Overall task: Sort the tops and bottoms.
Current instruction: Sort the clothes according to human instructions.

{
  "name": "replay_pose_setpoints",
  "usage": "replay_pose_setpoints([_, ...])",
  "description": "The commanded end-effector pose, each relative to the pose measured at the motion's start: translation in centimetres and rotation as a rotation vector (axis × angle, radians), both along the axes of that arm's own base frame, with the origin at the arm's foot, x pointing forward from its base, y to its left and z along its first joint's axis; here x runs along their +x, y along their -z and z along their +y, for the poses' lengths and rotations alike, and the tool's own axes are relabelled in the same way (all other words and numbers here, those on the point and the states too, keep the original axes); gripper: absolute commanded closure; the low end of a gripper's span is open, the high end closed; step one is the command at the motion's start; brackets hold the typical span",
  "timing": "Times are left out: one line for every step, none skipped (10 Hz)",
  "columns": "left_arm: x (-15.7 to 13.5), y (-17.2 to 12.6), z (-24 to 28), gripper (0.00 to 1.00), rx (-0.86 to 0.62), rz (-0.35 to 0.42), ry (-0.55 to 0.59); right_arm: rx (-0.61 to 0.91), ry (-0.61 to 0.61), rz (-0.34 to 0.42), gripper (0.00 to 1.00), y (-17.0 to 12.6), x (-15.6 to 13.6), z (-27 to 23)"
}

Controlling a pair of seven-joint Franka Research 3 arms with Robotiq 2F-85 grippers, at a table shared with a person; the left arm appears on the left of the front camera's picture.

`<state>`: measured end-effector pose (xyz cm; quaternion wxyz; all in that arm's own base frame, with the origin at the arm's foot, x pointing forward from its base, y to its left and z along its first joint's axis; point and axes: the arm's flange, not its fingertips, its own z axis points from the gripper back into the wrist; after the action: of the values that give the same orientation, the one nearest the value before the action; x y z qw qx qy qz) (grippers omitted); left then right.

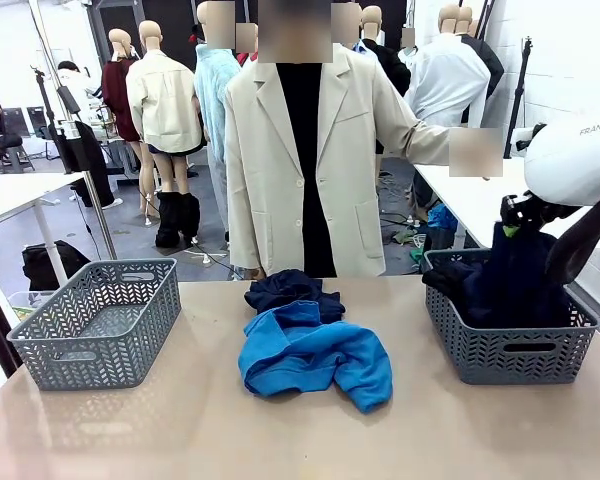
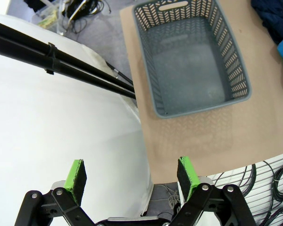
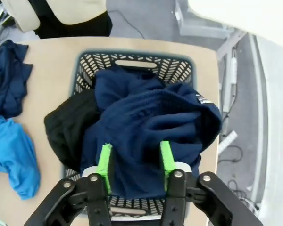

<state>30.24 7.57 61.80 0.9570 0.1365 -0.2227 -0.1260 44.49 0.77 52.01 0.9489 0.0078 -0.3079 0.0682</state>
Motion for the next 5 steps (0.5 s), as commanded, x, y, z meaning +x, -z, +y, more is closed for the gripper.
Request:
replay_pose_setpoints([0.2,0.1,0.1,0.0,0.004,-0.013,-0.009,0.023,-0.015,0.005,0.0,-1.8,0.3,0.9])
replay_pose_setpoints([0.2,0.1,0.1,0.0,0.004,-0.013,-0.009,-0.023,0.035,0.002,0.0,-3.7,0.5,1.4])
replay_pose_setpoints([0.2,0.1,0.1,0.0,0.004,-0.013,-0.009,-0.062,0.037,-0.022,0.0,-5.7,0.5,1.7])
replay_pose_setpoints([0.2,0.1,0.1,0.0,0.004,-0.013,-0.009,-0.058,0.013,-0.049,0.0,-8.0,0.4,1.9])
replay_pose_setpoints([0.2,0.1,0.1,0.0,0.004,-0.013,-0.009,-0.021,-0.006,-0.079,0.0,-10.1,0.3,2.1])
